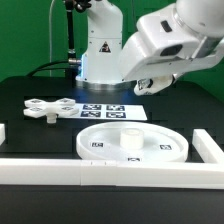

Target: Assemble round table

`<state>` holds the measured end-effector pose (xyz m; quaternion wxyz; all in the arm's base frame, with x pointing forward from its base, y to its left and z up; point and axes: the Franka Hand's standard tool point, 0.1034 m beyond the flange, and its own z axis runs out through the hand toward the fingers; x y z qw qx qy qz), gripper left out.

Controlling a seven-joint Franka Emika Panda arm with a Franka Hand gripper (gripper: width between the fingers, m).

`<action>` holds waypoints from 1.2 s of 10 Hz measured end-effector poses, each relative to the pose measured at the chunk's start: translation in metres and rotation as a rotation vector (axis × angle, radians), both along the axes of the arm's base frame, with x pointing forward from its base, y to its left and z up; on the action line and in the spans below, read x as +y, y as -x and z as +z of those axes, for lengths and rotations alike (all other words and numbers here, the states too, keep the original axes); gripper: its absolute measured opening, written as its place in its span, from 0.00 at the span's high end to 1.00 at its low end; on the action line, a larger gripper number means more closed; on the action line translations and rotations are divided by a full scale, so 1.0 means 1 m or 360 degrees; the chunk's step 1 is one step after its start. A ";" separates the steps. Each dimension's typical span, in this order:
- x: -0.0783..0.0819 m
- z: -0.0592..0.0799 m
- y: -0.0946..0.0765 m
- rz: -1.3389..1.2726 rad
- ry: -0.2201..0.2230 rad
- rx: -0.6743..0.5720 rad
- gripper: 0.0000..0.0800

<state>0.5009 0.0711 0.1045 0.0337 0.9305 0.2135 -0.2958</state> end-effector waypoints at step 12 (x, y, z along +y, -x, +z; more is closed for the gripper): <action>-0.031 0.021 -0.055 -0.0105 -0.0393 -0.1196 0.49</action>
Offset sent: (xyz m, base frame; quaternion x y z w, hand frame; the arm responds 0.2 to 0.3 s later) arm 0.0025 0.0061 0.0138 0.1282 0.1383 0.0852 0.9784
